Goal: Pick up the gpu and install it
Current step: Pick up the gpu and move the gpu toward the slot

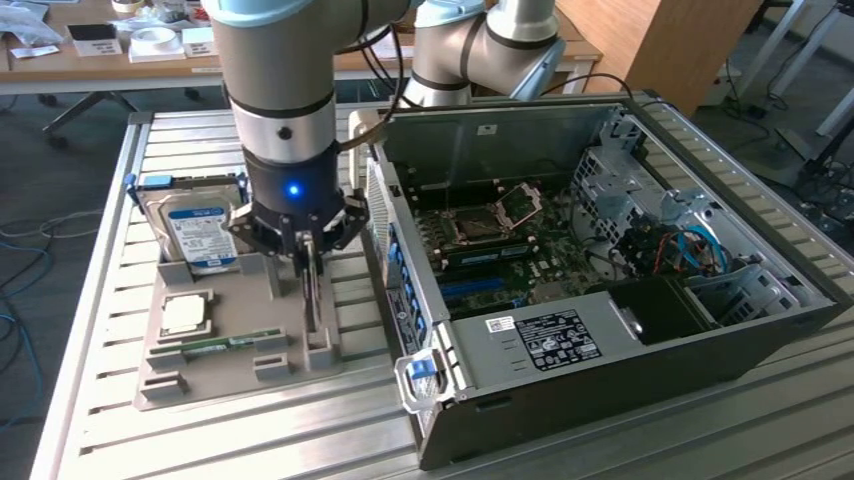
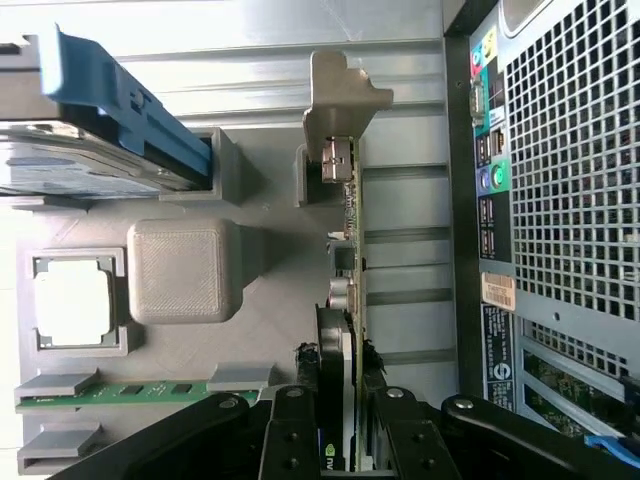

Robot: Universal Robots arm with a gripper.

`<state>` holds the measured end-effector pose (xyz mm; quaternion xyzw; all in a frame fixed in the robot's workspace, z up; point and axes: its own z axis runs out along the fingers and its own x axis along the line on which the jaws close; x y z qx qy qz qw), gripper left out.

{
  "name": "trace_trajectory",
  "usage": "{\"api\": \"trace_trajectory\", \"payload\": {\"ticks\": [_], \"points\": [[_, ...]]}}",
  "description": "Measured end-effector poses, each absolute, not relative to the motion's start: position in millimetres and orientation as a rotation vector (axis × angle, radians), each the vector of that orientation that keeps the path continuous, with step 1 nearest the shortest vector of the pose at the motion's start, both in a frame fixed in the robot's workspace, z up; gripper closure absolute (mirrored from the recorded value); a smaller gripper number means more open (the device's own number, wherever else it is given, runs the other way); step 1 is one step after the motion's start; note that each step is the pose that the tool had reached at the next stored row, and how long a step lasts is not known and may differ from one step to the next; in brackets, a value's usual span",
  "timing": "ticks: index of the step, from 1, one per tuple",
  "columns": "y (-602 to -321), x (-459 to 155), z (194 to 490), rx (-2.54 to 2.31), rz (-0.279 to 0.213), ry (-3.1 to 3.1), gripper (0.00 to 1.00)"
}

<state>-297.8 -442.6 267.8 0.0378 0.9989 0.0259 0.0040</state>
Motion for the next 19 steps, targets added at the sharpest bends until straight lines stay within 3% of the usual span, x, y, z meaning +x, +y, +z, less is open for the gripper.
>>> {"api": "trace_trajectory", "payload": {"ticks": [19], "points": [[-443, -298, 317, 0.118, 0.081, 3.13, 0.73]]}}
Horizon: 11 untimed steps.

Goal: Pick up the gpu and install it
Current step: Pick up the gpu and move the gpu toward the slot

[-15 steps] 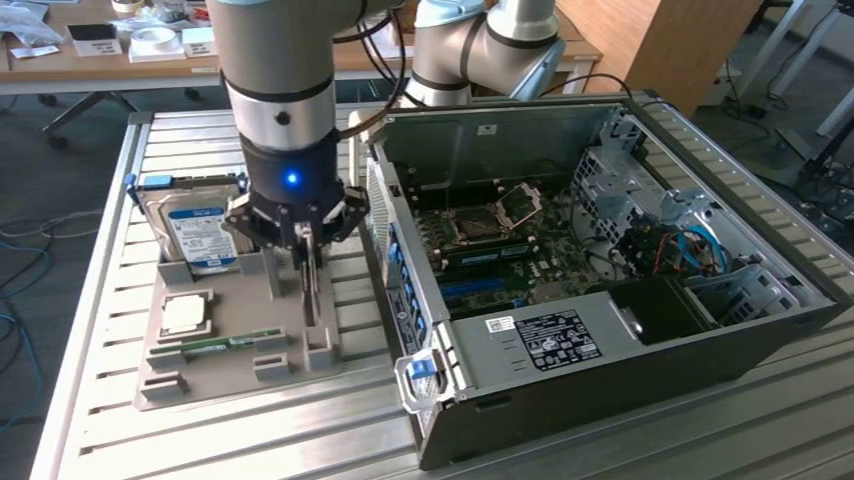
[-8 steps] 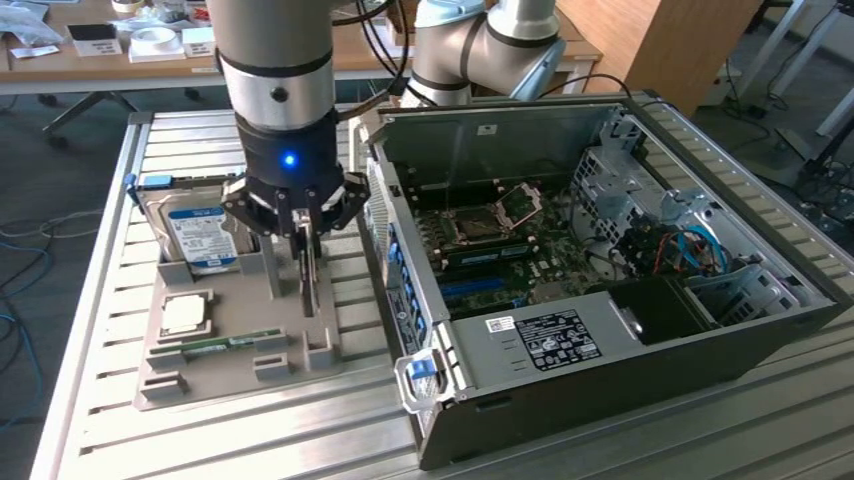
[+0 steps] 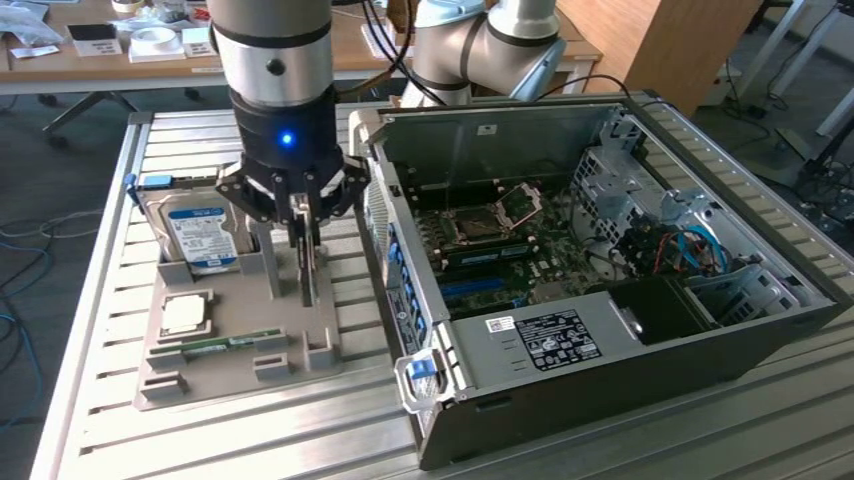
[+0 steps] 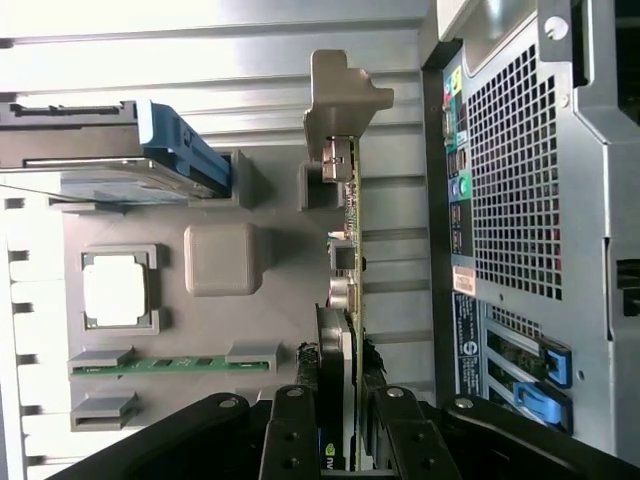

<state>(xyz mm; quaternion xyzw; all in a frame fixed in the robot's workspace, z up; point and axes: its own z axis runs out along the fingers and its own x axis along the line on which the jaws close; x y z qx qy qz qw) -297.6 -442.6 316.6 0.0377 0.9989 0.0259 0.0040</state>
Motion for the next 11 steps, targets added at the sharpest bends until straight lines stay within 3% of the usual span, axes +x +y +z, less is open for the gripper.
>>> {"api": "trace_trajectory", "payload": {"ticks": [11], "points": [[-442.6, -297.5, 324.8, 0.118, 0.081, 3.13, 0.73]]}}
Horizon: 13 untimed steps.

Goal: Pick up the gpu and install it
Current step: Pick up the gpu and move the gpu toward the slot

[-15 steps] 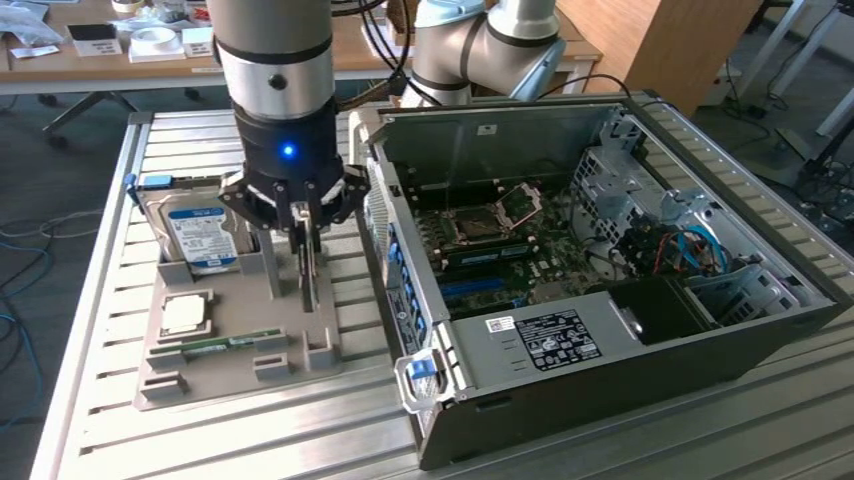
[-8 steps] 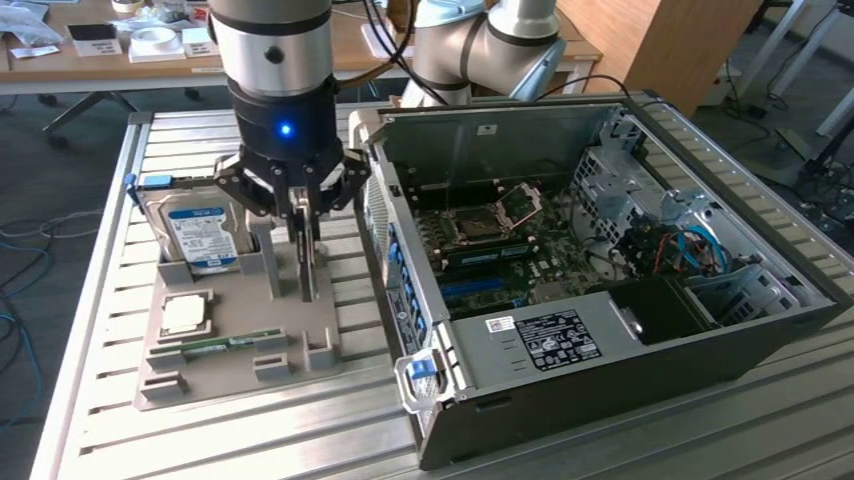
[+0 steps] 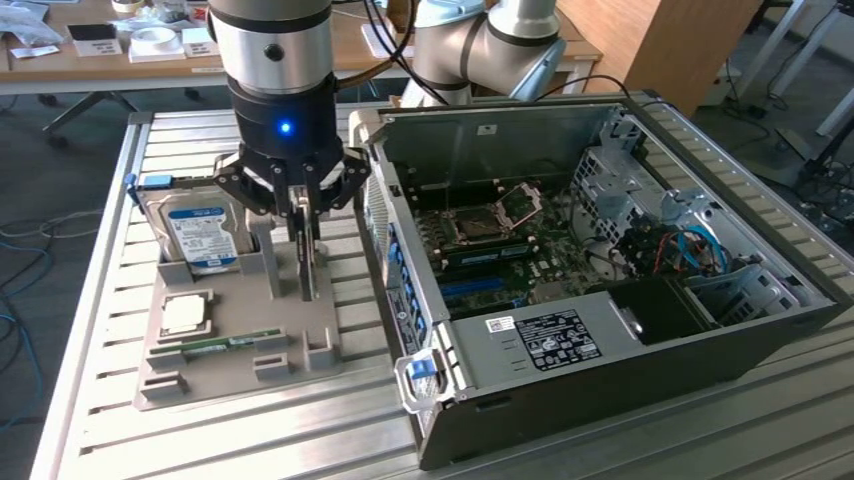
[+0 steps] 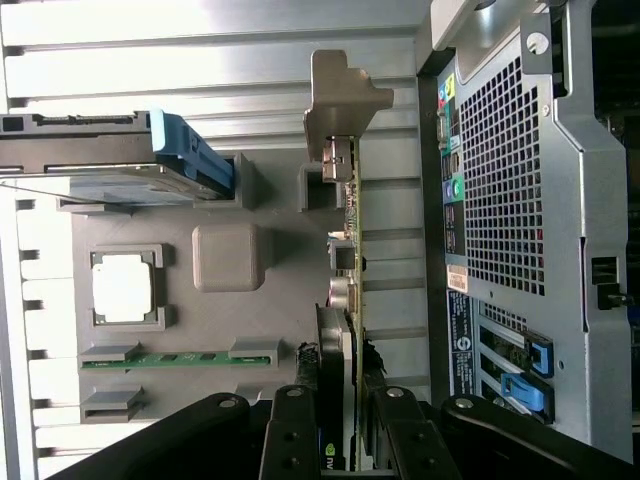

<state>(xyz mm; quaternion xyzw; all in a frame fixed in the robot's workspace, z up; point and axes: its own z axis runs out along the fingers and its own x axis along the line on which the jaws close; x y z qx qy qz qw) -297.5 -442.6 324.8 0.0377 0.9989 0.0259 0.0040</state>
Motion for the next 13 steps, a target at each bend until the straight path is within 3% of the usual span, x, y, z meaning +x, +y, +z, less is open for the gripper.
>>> {"api": "trace_trajectory", "payload": {"ticks": [13], "points": [[-443, -297, 336, 0.118, 0.081, 3.13, 0.73]]}}
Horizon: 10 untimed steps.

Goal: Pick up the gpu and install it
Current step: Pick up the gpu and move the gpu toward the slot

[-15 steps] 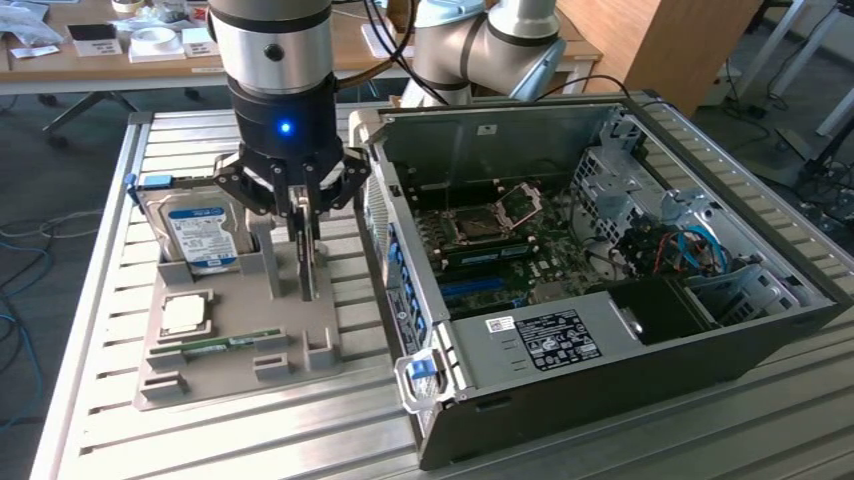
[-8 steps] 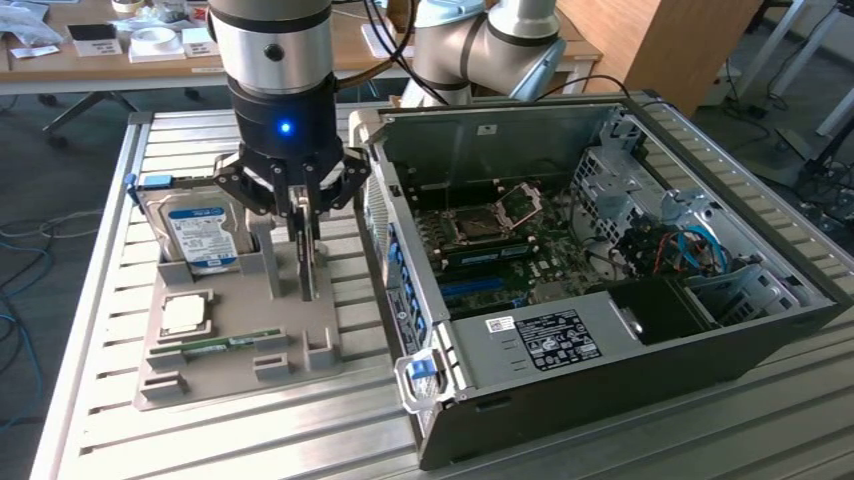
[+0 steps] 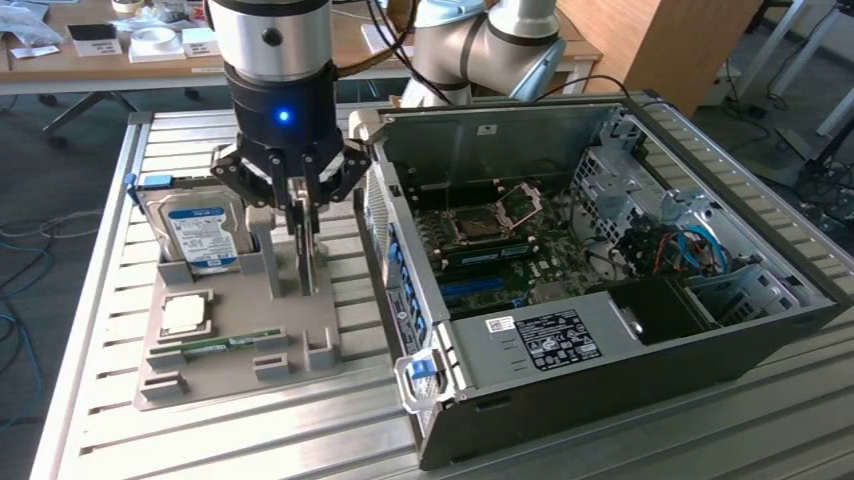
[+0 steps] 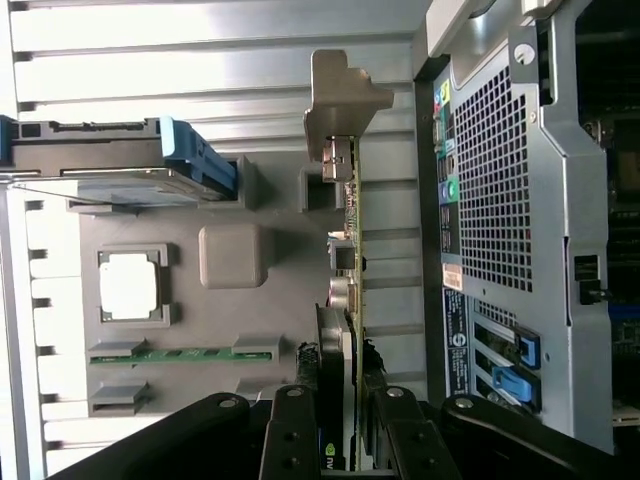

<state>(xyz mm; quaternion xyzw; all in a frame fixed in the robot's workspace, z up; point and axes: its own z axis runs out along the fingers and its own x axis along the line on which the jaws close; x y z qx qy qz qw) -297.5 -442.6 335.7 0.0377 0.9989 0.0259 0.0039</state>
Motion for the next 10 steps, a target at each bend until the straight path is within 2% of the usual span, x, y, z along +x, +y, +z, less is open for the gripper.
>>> {"api": "trace_trajectory", "payload": {"ticks": [10], "points": [[-443, -297, 368, 0.118, 0.081, 3.13, 0.73]]}}
